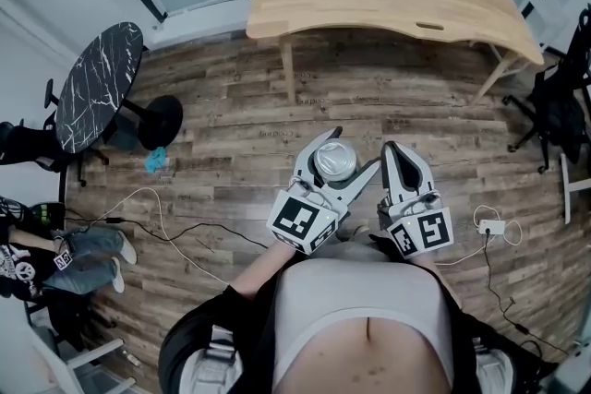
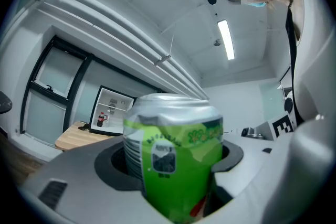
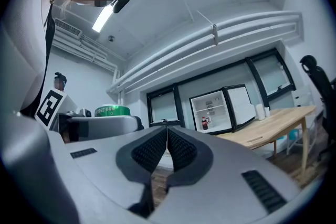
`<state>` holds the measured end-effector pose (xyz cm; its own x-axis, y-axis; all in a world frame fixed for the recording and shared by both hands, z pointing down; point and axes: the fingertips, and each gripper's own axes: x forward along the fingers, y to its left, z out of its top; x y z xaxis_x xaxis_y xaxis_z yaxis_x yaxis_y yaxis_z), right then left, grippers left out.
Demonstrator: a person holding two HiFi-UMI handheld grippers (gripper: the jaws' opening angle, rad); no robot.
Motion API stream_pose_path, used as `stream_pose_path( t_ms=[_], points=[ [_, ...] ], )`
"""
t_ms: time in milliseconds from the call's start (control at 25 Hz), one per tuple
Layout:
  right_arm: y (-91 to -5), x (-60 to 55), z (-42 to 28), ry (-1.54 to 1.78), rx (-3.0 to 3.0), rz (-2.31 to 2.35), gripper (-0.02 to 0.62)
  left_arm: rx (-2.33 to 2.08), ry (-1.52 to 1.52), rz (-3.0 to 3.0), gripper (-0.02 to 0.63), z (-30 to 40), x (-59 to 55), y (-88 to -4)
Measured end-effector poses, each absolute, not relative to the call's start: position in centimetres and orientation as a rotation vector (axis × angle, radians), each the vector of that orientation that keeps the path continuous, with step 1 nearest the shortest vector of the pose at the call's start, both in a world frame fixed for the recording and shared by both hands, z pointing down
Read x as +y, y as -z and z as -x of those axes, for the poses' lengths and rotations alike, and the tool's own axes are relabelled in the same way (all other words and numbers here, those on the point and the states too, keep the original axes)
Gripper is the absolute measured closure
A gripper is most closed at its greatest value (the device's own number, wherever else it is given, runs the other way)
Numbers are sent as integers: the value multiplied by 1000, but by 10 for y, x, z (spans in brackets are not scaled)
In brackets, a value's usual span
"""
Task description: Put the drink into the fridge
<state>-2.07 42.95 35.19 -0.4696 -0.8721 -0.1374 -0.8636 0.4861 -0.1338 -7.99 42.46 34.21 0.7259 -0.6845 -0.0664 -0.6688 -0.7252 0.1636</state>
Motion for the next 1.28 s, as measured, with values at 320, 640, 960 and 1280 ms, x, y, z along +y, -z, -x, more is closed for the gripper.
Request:
stream_pose_path(
  t_ms=[320, 640, 960, 1280],
  points=[
    [-367, 431, 19, 129, 2520, 1591, 568, -1065, 175, -2767, 258, 88, 416, -356],
    [-373, 401, 17, 133, 2528, 1568, 568, -1071, 162, -2742, 258, 85, 388, -368],
    [-369, 331, -15, 115, 2497, 1583, 568, -1106, 178, -2763, 258, 69, 328, -362],
    [-351, 241, -49, 64, 2522, 1518, 568, -1158, 225, -2760, 258, 32, 238, -348]
  ],
)
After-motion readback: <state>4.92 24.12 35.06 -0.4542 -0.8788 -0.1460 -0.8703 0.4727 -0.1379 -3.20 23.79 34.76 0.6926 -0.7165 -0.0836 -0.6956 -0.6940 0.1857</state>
